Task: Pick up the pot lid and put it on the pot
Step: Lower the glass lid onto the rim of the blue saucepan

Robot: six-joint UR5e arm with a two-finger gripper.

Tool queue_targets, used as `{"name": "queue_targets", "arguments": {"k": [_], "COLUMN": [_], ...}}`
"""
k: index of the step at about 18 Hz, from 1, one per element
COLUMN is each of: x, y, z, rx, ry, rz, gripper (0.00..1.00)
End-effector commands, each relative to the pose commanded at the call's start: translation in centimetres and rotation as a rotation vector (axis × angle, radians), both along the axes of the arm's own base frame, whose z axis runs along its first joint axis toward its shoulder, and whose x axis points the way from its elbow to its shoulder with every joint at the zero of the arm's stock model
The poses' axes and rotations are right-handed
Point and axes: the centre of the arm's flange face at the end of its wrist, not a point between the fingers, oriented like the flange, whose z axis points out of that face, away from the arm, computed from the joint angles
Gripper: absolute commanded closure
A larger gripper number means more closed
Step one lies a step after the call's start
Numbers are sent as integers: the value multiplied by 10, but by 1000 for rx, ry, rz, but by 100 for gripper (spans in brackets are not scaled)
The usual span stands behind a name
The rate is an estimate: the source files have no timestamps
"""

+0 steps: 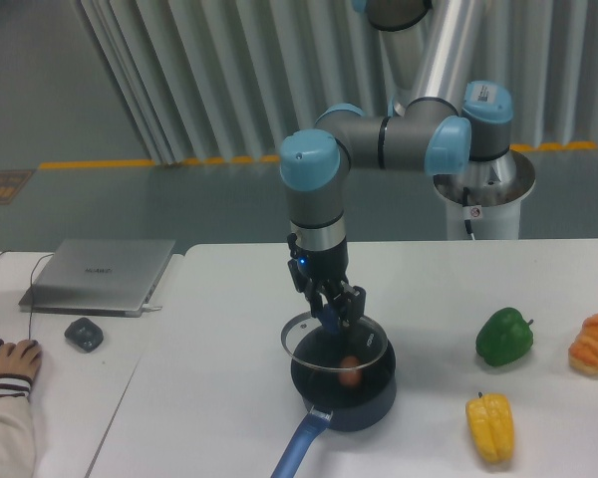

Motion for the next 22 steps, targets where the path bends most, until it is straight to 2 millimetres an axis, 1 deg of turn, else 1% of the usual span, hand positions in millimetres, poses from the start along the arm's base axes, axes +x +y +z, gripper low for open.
{"name": "queue_targets", "arguments": {"k": [7,8,11,22], "x": [4,4,8,6], "y": [2,3,6,12], "z": [-5,-8,-7,-12], "rx": [-5,-11,7,24], "ry": [-5,-7,0,15], "rz": [7,6,4,35], "gripper": [62,62,61,59]}}
